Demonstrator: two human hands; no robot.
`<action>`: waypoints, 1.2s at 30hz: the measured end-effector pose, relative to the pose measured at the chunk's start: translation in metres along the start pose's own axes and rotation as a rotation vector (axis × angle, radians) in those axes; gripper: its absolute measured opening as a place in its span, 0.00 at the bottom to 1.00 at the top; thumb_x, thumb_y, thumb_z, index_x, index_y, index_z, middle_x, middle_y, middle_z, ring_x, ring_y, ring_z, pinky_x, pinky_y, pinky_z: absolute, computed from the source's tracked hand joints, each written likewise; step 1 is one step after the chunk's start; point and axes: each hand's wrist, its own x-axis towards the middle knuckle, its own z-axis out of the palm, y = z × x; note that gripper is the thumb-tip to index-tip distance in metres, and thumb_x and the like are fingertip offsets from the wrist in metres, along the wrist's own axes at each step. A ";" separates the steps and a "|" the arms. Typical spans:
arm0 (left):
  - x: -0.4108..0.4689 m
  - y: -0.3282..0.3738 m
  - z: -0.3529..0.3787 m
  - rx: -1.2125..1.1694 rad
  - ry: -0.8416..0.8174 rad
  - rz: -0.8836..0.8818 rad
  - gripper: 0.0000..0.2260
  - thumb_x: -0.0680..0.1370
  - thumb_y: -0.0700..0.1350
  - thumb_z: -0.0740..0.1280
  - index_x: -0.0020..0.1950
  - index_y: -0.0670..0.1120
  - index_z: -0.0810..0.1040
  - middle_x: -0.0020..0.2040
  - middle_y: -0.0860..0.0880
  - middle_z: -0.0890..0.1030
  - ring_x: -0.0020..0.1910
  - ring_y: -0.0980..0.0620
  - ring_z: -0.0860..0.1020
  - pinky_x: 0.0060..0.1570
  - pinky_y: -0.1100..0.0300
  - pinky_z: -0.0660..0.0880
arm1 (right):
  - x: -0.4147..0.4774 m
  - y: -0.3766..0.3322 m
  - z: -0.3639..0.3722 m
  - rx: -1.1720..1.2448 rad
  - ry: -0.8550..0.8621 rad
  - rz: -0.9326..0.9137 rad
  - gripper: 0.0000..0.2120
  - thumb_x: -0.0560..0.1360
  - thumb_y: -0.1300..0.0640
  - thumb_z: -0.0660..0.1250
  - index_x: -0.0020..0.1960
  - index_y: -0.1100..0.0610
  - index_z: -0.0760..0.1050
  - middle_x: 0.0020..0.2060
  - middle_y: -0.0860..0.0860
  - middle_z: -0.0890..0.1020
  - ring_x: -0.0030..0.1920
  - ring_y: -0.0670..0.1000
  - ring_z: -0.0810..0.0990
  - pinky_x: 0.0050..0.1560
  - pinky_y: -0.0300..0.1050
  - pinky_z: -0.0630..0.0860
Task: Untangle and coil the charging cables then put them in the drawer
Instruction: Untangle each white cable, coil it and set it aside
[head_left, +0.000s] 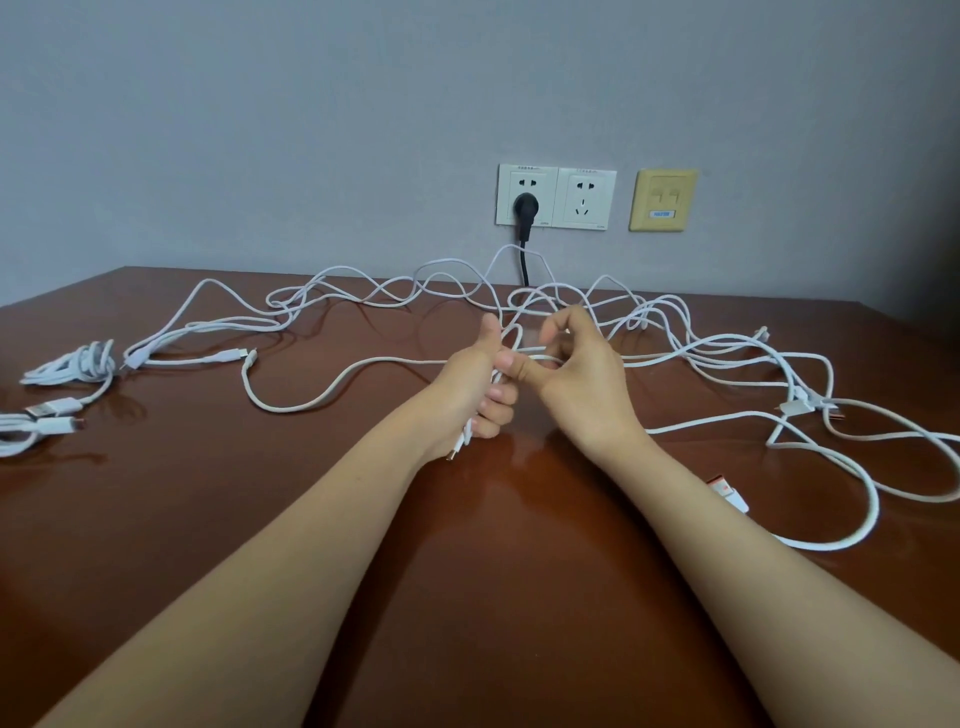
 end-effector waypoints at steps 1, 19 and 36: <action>-0.001 0.000 -0.001 0.008 -0.027 -0.002 0.25 0.78 0.65 0.44 0.30 0.49 0.60 0.20 0.53 0.58 0.15 0.60 0.54 0.17 0.74 0.49 | 0.000 0.000 -0.001 0.011 0.003 0.009 0.18 0.68 0.55 0.75 0.38 0.51 0.63 0.28 0.46 0.67 0.27 0.44 0.64 0.31 0.35 0.62; -0.009 -0.002 -0.012 0.309 -0.219 0.141 0.12 0.82 0.50 0.54 0.41 0.45 0.68 0.22 0.55 0.61 0.18 0.60 0.61 0.22 0.66 0.71 | 0.005 0.001 -0.012 0.177 0.055 0.051 0.13 0.68 0.60 0.74 0.35 0.51 0.70 0.25 0.50 0.75 0.25 0.42 0.68 0.31 0.33 0.65; -0.006 -0.006 0.000 0.649 -0.144 0.252 0.13 0.83 0.47 0.53 0.40 0.47 0.68 0.28 0.49 0.62 0.16 0.61 0.57 0.18 0.72 0.54 | 0.007 0.003 -0.014 0.085 0.149 -0.073 0.15 0.73 0.67 0.66 0.37 0.48 0.71 0.29 0.44 0.77 0.32 0.41 0.76 0.41 0.41 0.73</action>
